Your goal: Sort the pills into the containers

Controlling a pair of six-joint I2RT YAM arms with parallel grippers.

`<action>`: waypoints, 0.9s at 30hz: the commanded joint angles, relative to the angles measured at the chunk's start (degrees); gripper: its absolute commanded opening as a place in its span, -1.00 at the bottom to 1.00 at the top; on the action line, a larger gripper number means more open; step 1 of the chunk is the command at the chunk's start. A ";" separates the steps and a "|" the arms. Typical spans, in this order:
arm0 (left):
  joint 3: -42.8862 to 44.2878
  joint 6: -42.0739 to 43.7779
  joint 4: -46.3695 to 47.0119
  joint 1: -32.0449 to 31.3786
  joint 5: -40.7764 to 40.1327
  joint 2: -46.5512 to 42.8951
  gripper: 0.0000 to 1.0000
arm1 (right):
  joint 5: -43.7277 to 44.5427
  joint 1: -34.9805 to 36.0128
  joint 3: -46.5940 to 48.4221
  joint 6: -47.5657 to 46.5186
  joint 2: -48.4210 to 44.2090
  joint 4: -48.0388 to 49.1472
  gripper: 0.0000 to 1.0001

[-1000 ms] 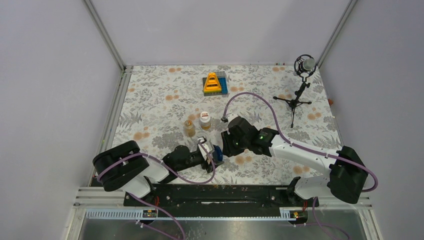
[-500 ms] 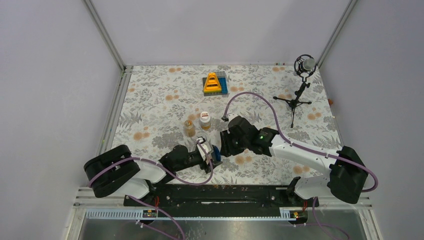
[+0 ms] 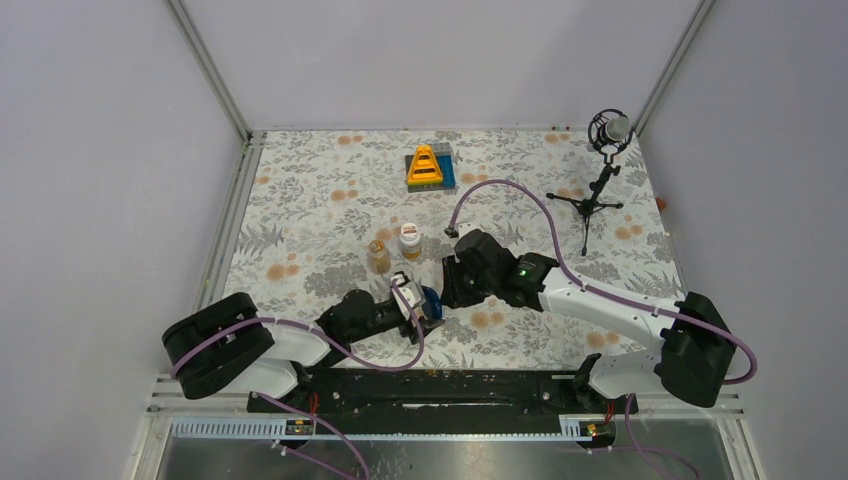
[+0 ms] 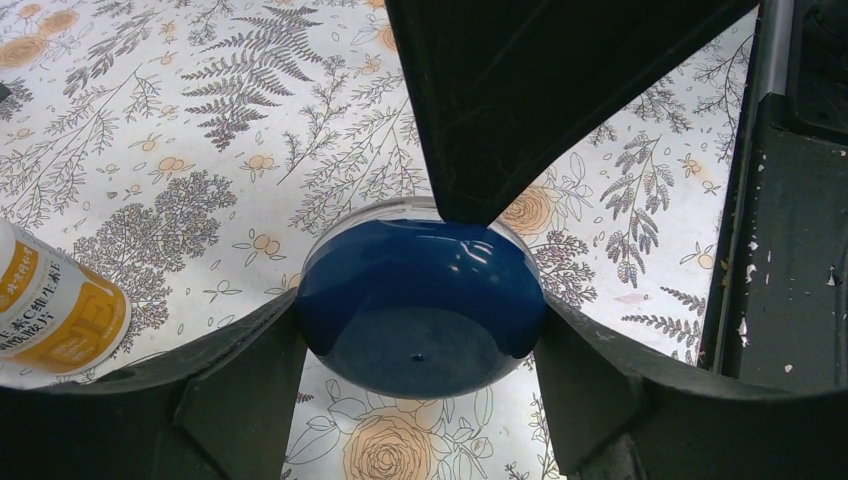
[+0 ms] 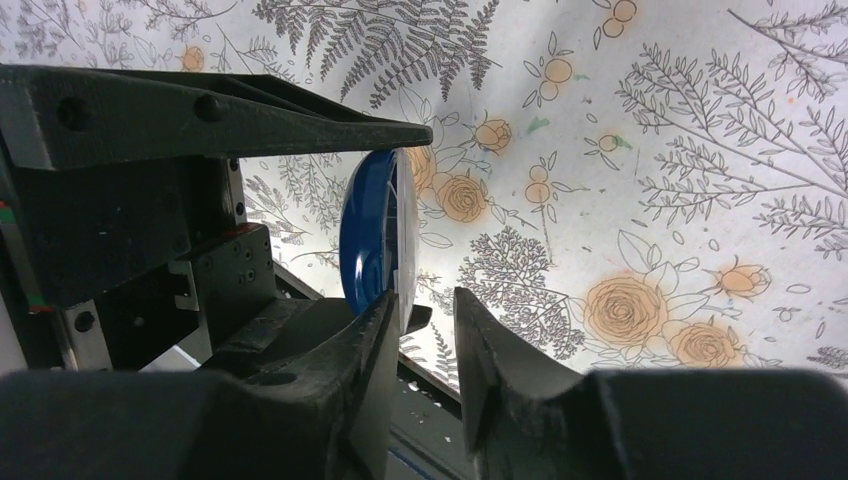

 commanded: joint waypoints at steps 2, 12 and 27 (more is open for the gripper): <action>1.44 -0.20 9.57 -0.91 4.03 -3.23 -1.00 | -0.10 -0.03 0.09 -3.85 -0.11 5.18 -0.25; 2.01 -0.90 9.26 -0.93 3.28 -4.55 -1.00 | -5.33 -0.01 0.55 -6.18 2.08 5.22 -0.50; 2.98 -1.09 7.14 -0.91 2.35 -6.74 -0.95 | -4.93 0.03 1.32 -10.60 3.91 3.51 -0.86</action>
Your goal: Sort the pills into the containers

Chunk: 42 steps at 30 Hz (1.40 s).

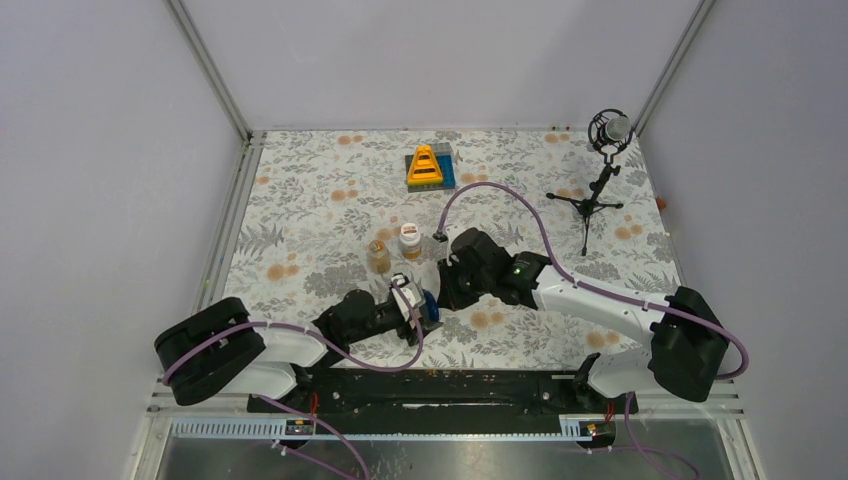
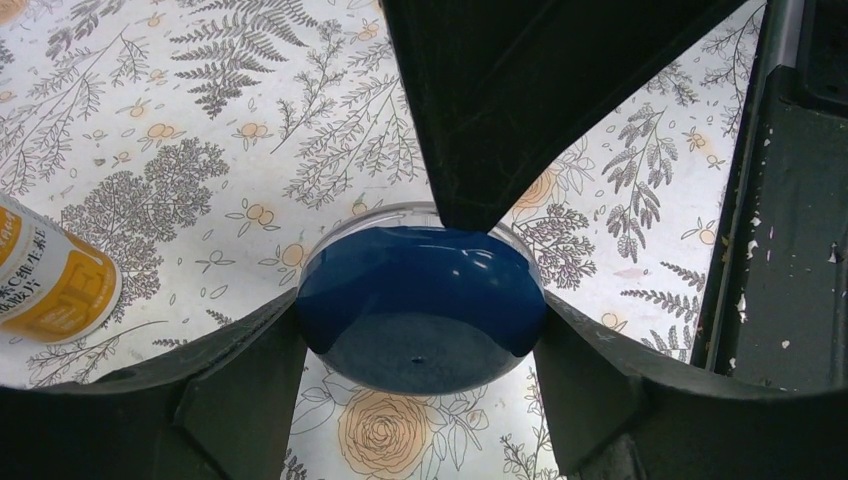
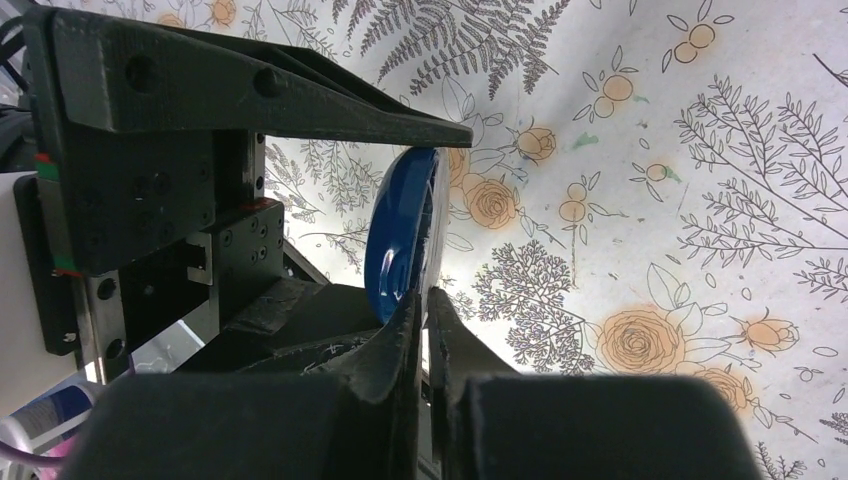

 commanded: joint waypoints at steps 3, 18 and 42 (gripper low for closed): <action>2.97 -0.64 11.91 -0.88 2.89 -4.37 -0.95 | 6.29 0.48 1.77 -4.13 1.66 -1.41 -0.70; 3.66 -0.45 11.35 -0.87 4.07 -4.45 -1.00 | 4.40 0.67 2.95 -1.18 1.64 -0.38 -0.36; 13.07 -17.95 -16.82 -0.87 -23.58 -16.84 0.97 | 31.17 0.40 10.51 -13.91 -2.48 -15.73 -1.00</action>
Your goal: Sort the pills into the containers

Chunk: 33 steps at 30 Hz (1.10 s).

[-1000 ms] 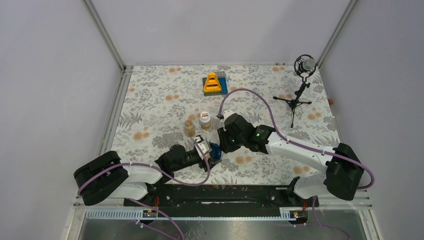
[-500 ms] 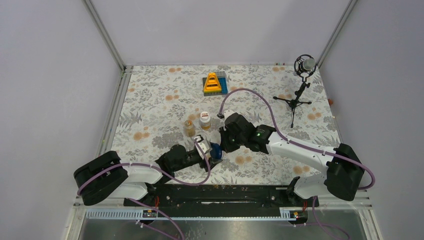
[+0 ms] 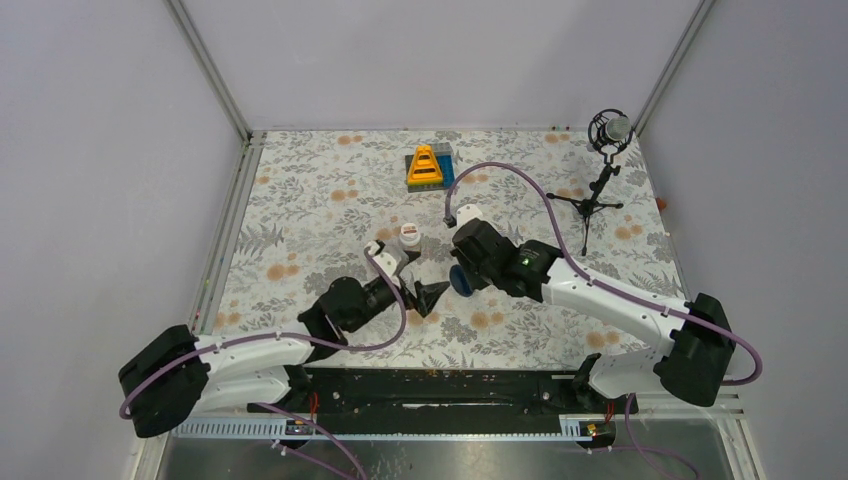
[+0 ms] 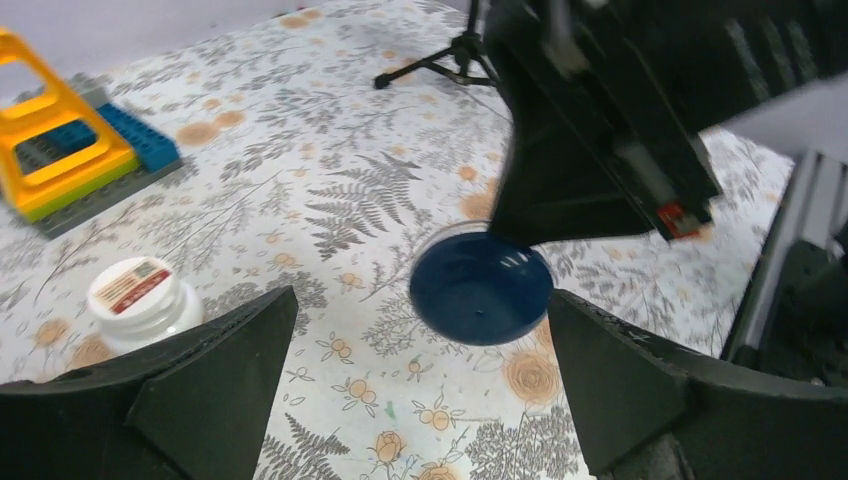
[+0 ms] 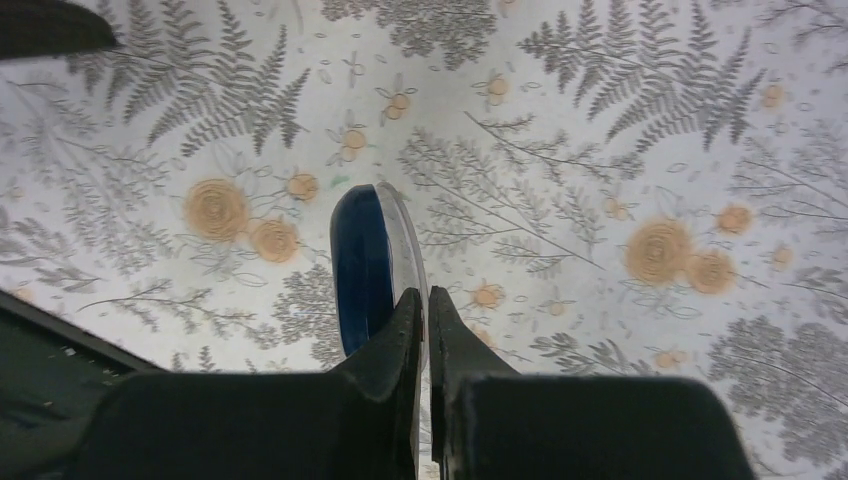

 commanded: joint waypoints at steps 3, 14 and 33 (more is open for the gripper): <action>13.93 -18.49 -25.51 0.02 -17.28 -3.34 0.97 | 7.43 -0.10 2.27 -3.69 -0.93 -2.01 -1.00; 26.32 -55.02 -46.23 5.80 -5.61 3.58 0.84 | 6.43 -0.10 -2.55 -4.66 -7.01 6.55 -1.00; 29.79 -65.47 -39.34 9.17 8.32 13.02 0.67 | 5.55 -0.10 -4.11 -7.57 -7.59 8.87 -1.00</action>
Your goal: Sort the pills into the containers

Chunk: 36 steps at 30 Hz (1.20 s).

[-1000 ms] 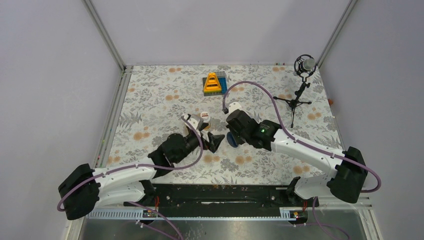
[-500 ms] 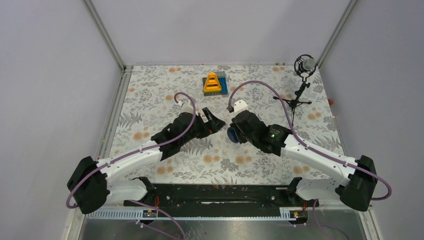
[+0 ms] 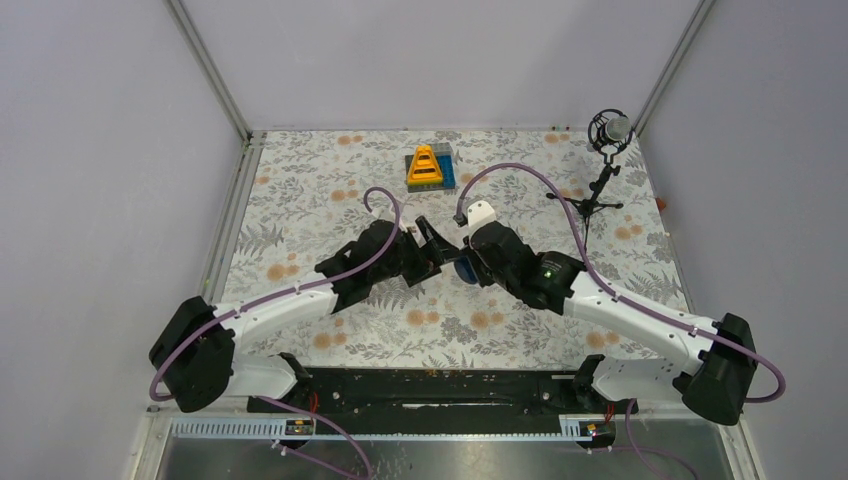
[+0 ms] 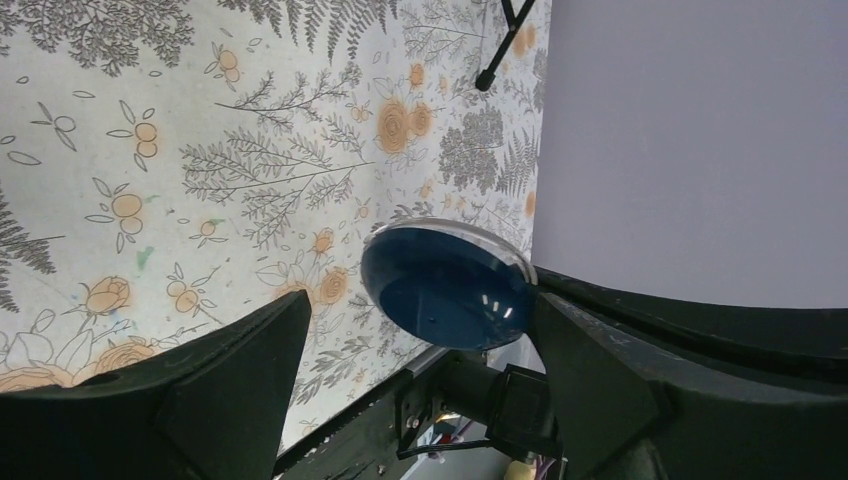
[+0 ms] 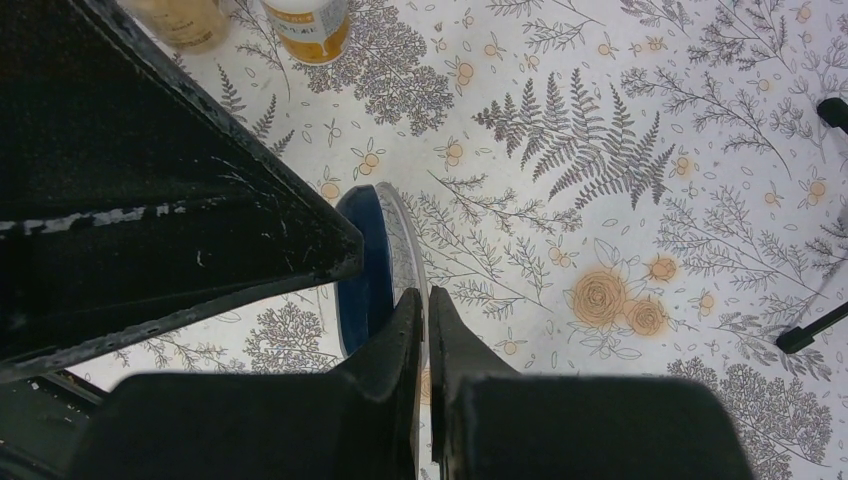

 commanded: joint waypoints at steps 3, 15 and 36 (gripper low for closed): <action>3.87 -1.53 3.56 0.05 2.69 1.57 0.64 | -0.49 -0.04 0.85 -0.09 0.89 2.50 -1.00; 2.19 -0.33 4.64 0.01 5.02 3.72 0.26 | 0.72 -0.32 2.20 2.31 1.06 1.55 -1.00; -2.54 2.86 -1.03 0.19 -1.49 -2.72 0.00 | 2.17 -3.07 2.39 1.99 0.90 -0.93 -1.00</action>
